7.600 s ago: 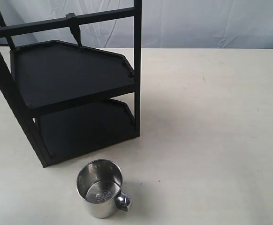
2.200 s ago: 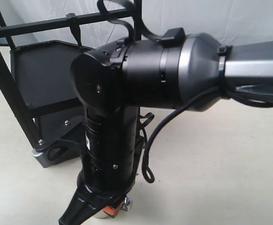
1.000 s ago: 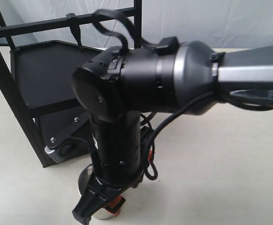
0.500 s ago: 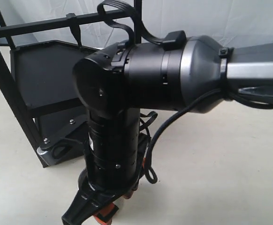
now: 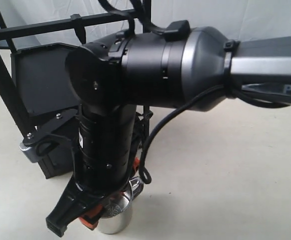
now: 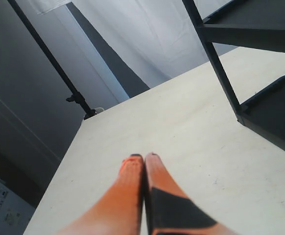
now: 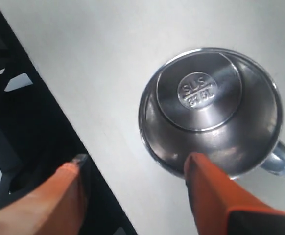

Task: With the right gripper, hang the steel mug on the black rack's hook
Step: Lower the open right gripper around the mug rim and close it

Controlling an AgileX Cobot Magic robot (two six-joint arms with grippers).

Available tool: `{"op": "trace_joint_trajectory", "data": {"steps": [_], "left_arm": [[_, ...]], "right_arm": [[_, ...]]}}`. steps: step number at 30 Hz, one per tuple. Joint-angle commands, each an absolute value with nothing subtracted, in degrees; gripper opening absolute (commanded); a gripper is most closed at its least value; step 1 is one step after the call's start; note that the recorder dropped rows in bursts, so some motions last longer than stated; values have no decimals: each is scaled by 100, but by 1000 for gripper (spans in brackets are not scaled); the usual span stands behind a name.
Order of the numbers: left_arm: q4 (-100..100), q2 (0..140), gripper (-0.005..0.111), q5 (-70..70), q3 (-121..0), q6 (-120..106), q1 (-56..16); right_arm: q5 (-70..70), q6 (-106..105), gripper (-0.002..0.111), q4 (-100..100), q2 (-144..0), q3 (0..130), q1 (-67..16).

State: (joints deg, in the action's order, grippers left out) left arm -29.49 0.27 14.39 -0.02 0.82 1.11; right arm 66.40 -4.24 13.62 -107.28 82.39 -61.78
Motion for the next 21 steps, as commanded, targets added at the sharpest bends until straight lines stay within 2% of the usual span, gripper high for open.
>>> {"op": "trace_joint_trajectory", "data": {"steps": [1,13,14,16,18,19,21], "left_arm": [[-2944,0,2,1395,0,96,104],[-2944,0,2,1395,0,96,104],[-2944,0,2,1395,0,96,104],[-2944,0,2,1395,0,96,104],[-2944,0,2,1395,0,96,104],[-2944,0,2,1395,0,96,104],[-2944,0,2,1395,0,96,104]], "right_arm": [[6454,-673,57,1422,-11041,8264,-6178],[6071,-799,57,1515,-11454,8264,-6178],[6060,-799,53,1444,-11454,8264,-6178],[6060,-799,37,1316,-11454,8264,-6178],[5963,-799,16,1316,-11454,8264,-6178],[5963,-799,3,1316,-11454,8264,-6178],[5997,-840,-1,1316,-11454,8264,-6178]]}}
